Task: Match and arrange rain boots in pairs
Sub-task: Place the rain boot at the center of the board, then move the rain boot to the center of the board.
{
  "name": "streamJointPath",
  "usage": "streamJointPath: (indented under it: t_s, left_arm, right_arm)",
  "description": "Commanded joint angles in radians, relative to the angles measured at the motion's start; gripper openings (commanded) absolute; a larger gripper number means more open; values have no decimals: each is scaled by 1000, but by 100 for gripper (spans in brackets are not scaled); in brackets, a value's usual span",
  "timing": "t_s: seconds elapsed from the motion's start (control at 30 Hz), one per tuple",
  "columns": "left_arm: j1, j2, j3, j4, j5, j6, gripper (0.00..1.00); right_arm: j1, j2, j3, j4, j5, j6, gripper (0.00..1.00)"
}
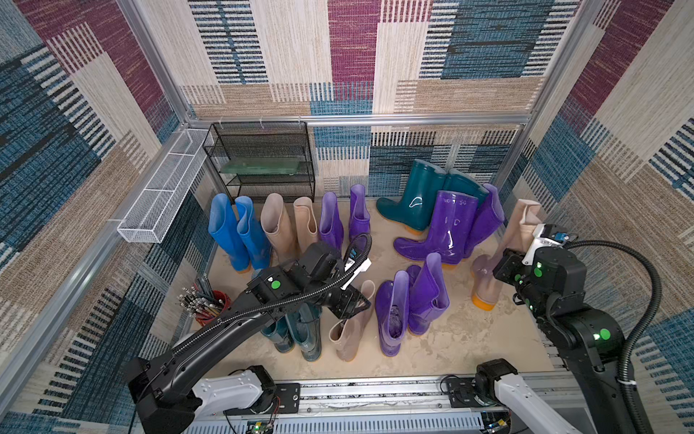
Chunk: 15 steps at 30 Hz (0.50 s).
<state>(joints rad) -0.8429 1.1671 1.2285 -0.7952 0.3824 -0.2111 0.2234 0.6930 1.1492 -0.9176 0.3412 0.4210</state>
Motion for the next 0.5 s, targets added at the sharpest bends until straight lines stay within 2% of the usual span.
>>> streamJointPath:
  t_s: [0.0, 0.03, 0.3, 0.47]
  left_arm:
    - [0, 18, -7, 124, 74, -59, 11]
    - [-1, 28, -12, 164, 88, -85, 0]
    - [-1, 22, -139, 520, -10, -339, 0]
    - [-1, -17, -203, 604, -76, -347, 0]
  right_arm:
    - [-1, -10, -41, 124, -23, 17, 0]
    - [1, -10, -58, 137, -31, 17, 0]
    - [0, -12, -149, 203, -87, 9, 0]
    - [0, -25, -212, 200, -138, 28, 0]
